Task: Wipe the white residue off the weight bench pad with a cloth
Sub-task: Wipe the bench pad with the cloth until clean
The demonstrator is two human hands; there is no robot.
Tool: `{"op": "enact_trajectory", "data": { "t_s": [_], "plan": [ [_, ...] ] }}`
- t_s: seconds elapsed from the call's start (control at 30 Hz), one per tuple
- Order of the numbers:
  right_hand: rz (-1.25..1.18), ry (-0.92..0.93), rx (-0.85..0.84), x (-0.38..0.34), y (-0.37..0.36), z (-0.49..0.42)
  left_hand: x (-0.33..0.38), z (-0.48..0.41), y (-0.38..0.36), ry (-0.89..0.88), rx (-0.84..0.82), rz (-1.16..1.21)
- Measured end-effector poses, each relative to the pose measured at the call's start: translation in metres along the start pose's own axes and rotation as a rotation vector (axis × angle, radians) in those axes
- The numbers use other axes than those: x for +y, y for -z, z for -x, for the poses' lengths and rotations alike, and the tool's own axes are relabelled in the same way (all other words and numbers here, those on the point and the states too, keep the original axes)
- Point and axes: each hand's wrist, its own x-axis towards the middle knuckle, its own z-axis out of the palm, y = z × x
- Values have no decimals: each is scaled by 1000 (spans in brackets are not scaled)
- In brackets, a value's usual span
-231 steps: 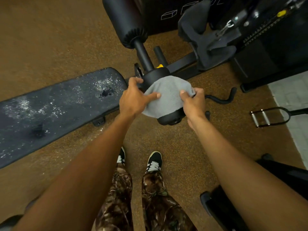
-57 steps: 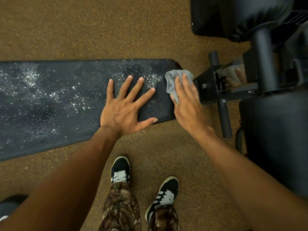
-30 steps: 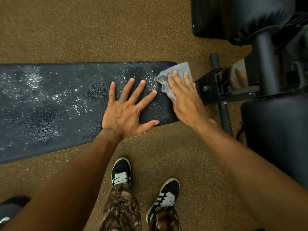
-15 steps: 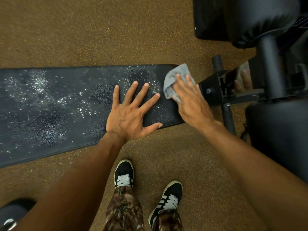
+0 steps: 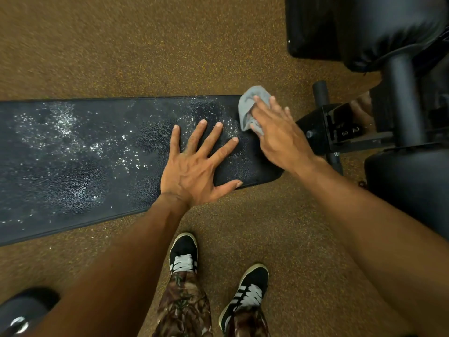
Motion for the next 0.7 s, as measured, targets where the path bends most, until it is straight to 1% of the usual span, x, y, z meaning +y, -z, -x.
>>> {"op": "enact_trajectory", "data": {
  "t_s": [0.1,0.13,0.2,0.27,0.33,0.43,0.53,0.57,0.63,0.7],
  "plan": [
    [-11,-75,4,-9,1,-38,0,0,0,1,2,-3],
    [-14,-57,-4,-17,0,-48,0,0,-1,0,3,-3],
    [-8,37,-15,-33,-4,-51,0,0,-1,-4,5,1],
    [2,127,-9,-36,-6,-33,-1,-1,-2,-5,13,4],
    [28,148,6,-26,-3,-6,-1,0,-1,-3,15,1],
    [95,46,17,-5,5,11,-1,0,-1,-2,19,0],
    [59,-67,41,-7,7,-20,-1,1,-1,4,18,-6],
    [43,-59,43,-13,6,-33,0,0,-1,5,18,-6],
    [10,14,33,-26,0,-46,0,0,-2,6,23,1],
    [2,106,6,-31,-5,-37,0,0,-2,7,36,12]
  ]
}}
